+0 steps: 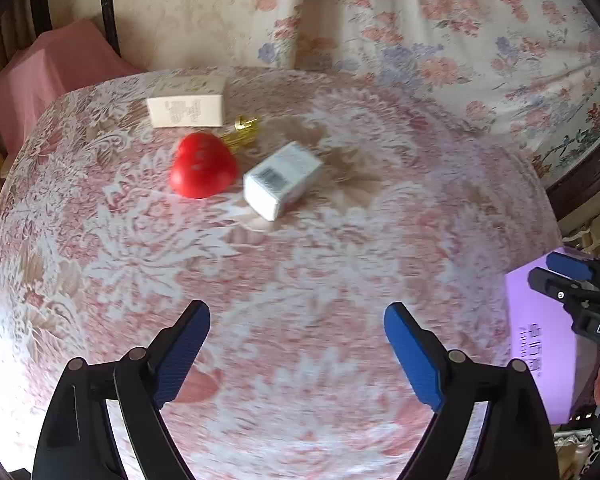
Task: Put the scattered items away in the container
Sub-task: 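Withdraw both tools from the purple box toward the red heart and white box, then grasp the red heart toy with left gripper while right grasps the white medicine box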
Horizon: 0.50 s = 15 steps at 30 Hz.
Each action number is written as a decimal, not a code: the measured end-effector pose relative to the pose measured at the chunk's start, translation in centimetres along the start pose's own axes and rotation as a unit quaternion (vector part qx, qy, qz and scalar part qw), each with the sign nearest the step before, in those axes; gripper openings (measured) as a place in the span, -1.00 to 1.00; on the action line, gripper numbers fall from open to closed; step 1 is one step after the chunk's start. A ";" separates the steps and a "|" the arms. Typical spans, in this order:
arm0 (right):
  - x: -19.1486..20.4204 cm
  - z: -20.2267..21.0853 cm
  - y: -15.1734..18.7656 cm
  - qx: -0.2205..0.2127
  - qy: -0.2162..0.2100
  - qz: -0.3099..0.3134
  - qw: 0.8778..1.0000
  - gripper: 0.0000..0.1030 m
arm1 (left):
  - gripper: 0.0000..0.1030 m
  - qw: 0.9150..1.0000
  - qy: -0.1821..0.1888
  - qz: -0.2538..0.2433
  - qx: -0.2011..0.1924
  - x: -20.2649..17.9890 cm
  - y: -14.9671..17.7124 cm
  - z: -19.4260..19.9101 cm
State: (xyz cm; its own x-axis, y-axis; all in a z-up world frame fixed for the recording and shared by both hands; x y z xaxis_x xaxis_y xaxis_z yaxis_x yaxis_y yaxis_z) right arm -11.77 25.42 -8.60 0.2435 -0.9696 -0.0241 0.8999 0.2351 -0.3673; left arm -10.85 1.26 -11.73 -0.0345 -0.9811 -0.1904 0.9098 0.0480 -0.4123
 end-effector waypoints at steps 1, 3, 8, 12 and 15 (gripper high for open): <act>0.9 -0.5 -0.3 0.002 -0.004 0.001 1.000 0.17 | 0.76 1.000 -0.001 -0.001 0.003 0.6 -0.1 -0.3; 2.6 -1.6 -1.1 0.007 -0.010 0.000 1.000 0.17 | 0.77 1.000 -0.002 -0.002 0.010 1.9 -0.5 -1.0; 5.5 -3.9 -2.6 0.016 -0.020 -0.013 1.000 0.17 | 0.78 1.000 -0.004 -0.003 0.020 4.1 -1.5 -2.6; 7.0 -5.7 -3.8 0.026 -0.030 -0.034 0.999 0.17 | 0.78 1.000 -0.010 0.001 0.018 5.4 -3.1 -3.6; 7.9 -6.7 -4.7 0.031 -0.035 -0.047 0.998 0.17 | 0.78 1.000 -0.022 0.013 0.011 6.4 -4.6 -4.3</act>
State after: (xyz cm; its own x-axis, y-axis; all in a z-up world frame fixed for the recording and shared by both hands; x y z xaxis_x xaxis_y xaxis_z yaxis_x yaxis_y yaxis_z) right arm -16.45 16.23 -13.28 0.1797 -0.9810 0.0736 0.9403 0.1493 -0.3057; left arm -17.02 -4.45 -14.86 0.0080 -0.9869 -0.1613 0.9194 0.0707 -0.3870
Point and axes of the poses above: each gripper's, at about its wrist camera, not at the fingertips, and z roughly against the way its jaws point, x to its left, y to its underside, the point moved 1 cm from there along -z, roughly the way its jaws point, and after that the axes turned 2 degrees about -x, right-handed, at the moved point
